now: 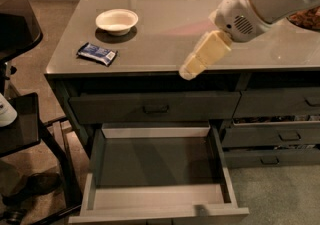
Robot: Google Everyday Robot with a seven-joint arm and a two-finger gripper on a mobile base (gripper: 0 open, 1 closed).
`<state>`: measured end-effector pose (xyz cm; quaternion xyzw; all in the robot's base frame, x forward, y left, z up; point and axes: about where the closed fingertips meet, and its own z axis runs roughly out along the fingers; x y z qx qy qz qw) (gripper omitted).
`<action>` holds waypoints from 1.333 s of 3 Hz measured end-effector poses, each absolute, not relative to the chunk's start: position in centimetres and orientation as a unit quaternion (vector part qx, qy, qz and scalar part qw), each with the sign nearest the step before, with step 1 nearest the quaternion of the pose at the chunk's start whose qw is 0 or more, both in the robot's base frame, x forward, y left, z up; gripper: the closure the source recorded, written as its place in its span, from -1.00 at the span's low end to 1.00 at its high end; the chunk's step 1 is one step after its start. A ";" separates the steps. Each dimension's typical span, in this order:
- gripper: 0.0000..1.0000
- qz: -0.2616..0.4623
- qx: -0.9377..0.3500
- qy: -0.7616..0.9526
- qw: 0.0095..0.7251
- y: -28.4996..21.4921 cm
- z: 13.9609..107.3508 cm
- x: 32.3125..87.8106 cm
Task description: Place rxbar blueberry into middle drawer
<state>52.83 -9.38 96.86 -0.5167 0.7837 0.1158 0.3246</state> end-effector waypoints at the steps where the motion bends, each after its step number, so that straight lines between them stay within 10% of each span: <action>1: -1.00 0.123 -0.508 0.778 0.348 -6.4 95.9 54.9; 4: -1.00 0.136 -0.508 0.742 0.416 5.9 93.0 61.7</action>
Offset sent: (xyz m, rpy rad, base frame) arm 0.0755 0.1185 -0.0274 0.1164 -0.1303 0.0089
